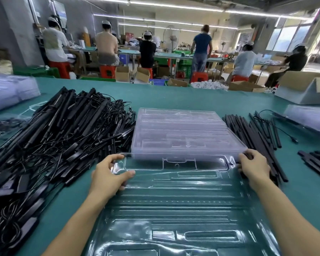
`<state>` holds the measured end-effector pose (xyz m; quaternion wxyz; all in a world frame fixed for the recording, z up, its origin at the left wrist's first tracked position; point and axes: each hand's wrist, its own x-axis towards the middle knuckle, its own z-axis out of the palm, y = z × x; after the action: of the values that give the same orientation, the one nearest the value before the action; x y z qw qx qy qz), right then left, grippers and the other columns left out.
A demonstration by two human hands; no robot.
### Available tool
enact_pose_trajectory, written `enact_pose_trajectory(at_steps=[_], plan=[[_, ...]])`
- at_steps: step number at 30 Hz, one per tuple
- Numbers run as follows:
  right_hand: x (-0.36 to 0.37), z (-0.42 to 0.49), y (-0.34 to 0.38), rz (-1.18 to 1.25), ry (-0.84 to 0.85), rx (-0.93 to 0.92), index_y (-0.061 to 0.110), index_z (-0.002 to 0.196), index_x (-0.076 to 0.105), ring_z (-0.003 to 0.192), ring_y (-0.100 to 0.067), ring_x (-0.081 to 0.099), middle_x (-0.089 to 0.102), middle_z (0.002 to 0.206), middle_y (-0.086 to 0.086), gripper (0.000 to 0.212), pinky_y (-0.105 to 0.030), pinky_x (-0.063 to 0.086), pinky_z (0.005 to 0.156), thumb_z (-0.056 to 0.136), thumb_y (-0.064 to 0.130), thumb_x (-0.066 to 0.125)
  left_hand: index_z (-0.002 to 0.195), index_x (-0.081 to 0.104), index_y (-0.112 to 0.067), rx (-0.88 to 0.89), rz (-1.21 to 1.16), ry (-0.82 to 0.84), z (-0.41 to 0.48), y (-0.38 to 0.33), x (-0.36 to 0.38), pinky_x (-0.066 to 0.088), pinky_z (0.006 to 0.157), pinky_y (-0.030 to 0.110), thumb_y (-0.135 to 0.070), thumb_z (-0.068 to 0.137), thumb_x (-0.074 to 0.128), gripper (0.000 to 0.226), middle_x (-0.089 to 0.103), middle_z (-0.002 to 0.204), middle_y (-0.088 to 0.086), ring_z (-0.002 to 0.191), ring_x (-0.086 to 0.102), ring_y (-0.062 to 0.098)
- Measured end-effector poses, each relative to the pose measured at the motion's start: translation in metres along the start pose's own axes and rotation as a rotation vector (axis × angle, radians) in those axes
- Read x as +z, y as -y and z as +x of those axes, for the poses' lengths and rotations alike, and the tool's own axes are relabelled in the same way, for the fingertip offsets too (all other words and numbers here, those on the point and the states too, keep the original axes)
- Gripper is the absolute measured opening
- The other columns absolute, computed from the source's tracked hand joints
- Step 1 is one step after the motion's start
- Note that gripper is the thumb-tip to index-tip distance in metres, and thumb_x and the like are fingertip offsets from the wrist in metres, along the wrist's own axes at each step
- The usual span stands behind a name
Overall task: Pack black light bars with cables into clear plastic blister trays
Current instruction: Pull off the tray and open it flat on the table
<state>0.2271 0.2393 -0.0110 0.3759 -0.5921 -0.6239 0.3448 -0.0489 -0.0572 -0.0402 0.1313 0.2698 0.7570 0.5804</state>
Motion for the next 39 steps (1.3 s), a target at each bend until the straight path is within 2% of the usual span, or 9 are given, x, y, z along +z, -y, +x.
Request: enact_pose_trajectory(at_steps=[4, 8, 13, 18, 20, 24, 27, 31, 39], plan=[[0.007, 0.005, -0.001, 0.127, -0.006, 0.067, 0.019, 0.113, 0.072, 0.104, -0.028, 0.065, 0.072, 0.099, -0.005, 0.034, -0.045, 0.056, 0.089, 0.08, 0.026, 0.07, 0.103, 0.066, -0.039, -0.006, -0.01, -0.001, 0.005, -0.001, 0.005, 0.055, 0.048, 0.03, -0.016, 0.066, 0.092, 0.05, 0.056, 0.097, 0.004, 0.051, 0.068, 0.02], [0.021, 0.015, 0.002, 0.185, -0.081, 0.088, 0.019, 0.114, 0.073, 0.069, -0.007, 0.062, 0.069, 0.079, 0.006, 0.031, -0.02, 0.049, 0.068, 0.083, 0.017, 0.07, 0.11, 0.065, -0.037, -0.032, 0.016, 0.003, 0.02, -0.005, 0.015, 0.056, 0.049, 0.03, -0.021, 0.067, 0.092, 0.053, 0.057, 0.092, 0.005, 0.05, 0.067, 0.015], [0.029, 0.033, 0.018, 0.26, -0.16, 0.086, 0.015, 0.125, 0.067, 0.114, -0.029, 0.058, 0.065, 0.12, -0.013, 0.032, -0.028, 0.047, 0.095, 0.095, 0.009, 0.055, 0.115, 0.066, -0.035, -0.034, 0.063, -0.023, 0.038, -0.012, 0.022, 0.056, 0.048, 0.027, -0.025, 0.068, 0.091, 0.054, 0.062, 0.096, 0.001, 0.047, 0.066, 0.016], [0.019, 0.02, 0.027, 0.295, -0.309, -0.102, 0.016, 0.13, 0.062, 0.112, -0.028, 0.059, 0.07, 0.086, 0.005, 0.035, -0.034, 0.043, 0.102, 0.099, 0.014, 0.046, 0.106, 0.065, -0.041, -0.024, 0.094, -0.072, 0.034, -0.017, 0.019, 0.047, 0.048, 0.009, -0.036, 0.063, 0.093, 0.052, 0.066, 0.091, -0.012, 0.051, 0.067, 0.005], [0.016, 0.007, 0.027, 0.373, -0.268, -0.168, 0.016, 0.129, 0.062, 0.094, -0.02, 0.07, 0.066, 0.077, 0.016, 0.033, -0.04, 0.05, 0.098, 0.099, 0.015, 0.048, 0.1, 0.065, -0.042, 0.012, 0.159, -0.113, 0.032, -0.019, 0.018, 0.044, 0.061, 0.007, -0.039, 0.059, 0.093, 0.05, 0.064, 0.092, -0.015, 0.068, 0.064, -0.004], [0.011, -0.023, 0.023, 0.498, -0.095, -0.267, 0.024, 0.109, 0.062, 0.073, -0.01, 0.07, 0.068, 0.085, 0.001, 0.02, -0.029, 0.059, 0.073, 0.102, 0.014, 0.046, 0.102, 0.072, -0.025, 0.236, 0.287, -0.214, 0.029, -0.026, 0.016, 0.05, 0.091, 0.03, -0.022, 0.065, 0.091, 0.041, 0.052, 0.109, -0.003, 0.099, 0.054, 0.014], [0.006, -0.045, 0.027, 0.735, 0.14, -0.175, 0.021, 0.096, 0.059, 0.065, -0.014, 0.065, 0.065, 0.076, -0.005, 0.019, -0.026, 0.057, 0.064, 0.103, 0.012, 0.044, 0.092, 0.071, -0.02, 0.334, 0.259, -0.257, 0.022, -0.039, 0.014, 0.054, 0.071, 0.022, -0.016, 0.078, 0.081, 0.018, 0.066, 0.087, -0.005, 0.075, 0.063, 0.011], [-0.005, -0.072, 0.029, 0.928, 0.424, 0.041, 0.012, 0.092, 0.059, 0.056, -0.011, 0.06, 0.062, 0.063, 0.0, 0.02, -0.022, 0.053, 0.054, 0.103, 0.011, 0.043, 0.096, 0.064, -0.01, -0.161, -0.374, 0.072, 0.002, -0.06, 0.017, 0.055, 0.047, 0.026, -0.026, 0.094, 0.066, 0.016, 0.073, 0.077, 0.011, 0.057, 0.07, 0.02], [-0.001, -0.101, 0.014, 0.674, 0.731, 0.037, 0.008, 0.099, 0.065, 0.059, -0.013, 0.059, 0.07, 0.077, -0.01, 0.015, -0.019, 0.04, 0.047, 0.097, 0.01, 0.05, 0.095, 0.069, -0.003, -0.227, -0.51, 0.417, -0.032, -0.059, 0.035, 0.057, 0.058, 0.026, -0.023, 0.085, 0.071, 0.023, 0.075, 0.099, 0.013, 0.082, 0.075, 0.022]])
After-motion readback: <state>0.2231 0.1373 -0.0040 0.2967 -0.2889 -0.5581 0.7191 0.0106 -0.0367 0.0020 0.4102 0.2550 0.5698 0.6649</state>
